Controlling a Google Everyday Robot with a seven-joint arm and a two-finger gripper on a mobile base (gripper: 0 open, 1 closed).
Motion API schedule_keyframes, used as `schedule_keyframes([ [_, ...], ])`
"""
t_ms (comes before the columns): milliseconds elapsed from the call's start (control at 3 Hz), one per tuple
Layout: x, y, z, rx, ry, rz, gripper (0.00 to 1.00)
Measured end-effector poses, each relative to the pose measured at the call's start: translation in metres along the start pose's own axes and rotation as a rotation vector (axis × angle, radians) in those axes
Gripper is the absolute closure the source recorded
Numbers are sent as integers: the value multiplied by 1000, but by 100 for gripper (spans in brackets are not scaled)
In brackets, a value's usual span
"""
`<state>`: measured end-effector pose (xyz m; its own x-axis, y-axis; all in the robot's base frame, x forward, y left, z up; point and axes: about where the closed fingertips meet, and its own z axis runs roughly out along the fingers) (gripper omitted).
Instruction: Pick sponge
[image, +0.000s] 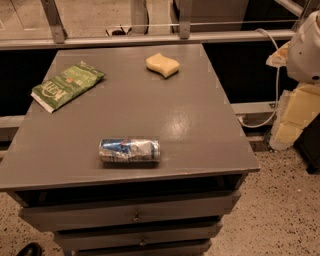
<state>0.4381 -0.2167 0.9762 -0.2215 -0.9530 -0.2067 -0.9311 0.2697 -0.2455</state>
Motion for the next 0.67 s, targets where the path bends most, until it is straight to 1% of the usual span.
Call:
schedule_keyframes([
  [333, -1, -3, 2, 4, -7, 4, 0],
  [667, -6, -29, 20, 32, -59, 33, 0],
])
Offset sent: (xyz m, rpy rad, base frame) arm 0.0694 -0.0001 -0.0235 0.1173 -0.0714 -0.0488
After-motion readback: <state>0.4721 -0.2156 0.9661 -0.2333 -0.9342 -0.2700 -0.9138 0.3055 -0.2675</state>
